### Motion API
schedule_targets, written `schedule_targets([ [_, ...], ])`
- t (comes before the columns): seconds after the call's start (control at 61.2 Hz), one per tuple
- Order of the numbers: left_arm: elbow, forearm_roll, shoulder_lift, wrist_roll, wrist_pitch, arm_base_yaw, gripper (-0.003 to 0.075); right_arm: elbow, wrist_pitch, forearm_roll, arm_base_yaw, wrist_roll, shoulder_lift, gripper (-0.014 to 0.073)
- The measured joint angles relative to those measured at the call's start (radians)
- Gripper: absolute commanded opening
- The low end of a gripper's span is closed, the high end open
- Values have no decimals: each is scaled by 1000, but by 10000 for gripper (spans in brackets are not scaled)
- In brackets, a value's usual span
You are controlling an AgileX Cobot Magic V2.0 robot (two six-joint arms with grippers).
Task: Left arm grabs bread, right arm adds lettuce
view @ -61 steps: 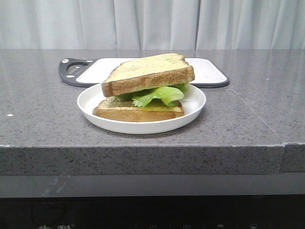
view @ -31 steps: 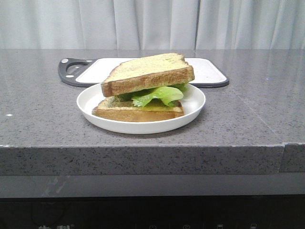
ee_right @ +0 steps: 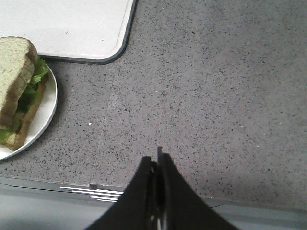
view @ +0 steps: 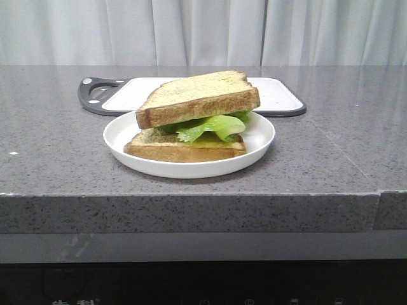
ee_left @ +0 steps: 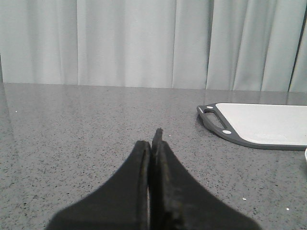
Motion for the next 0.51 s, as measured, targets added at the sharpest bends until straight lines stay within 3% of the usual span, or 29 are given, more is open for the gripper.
schedule_targets([
  [0.506, 0, 0, 0, 2, -6, 0, -20, 0, 0, 0, 0, 0, 0, -67],
])
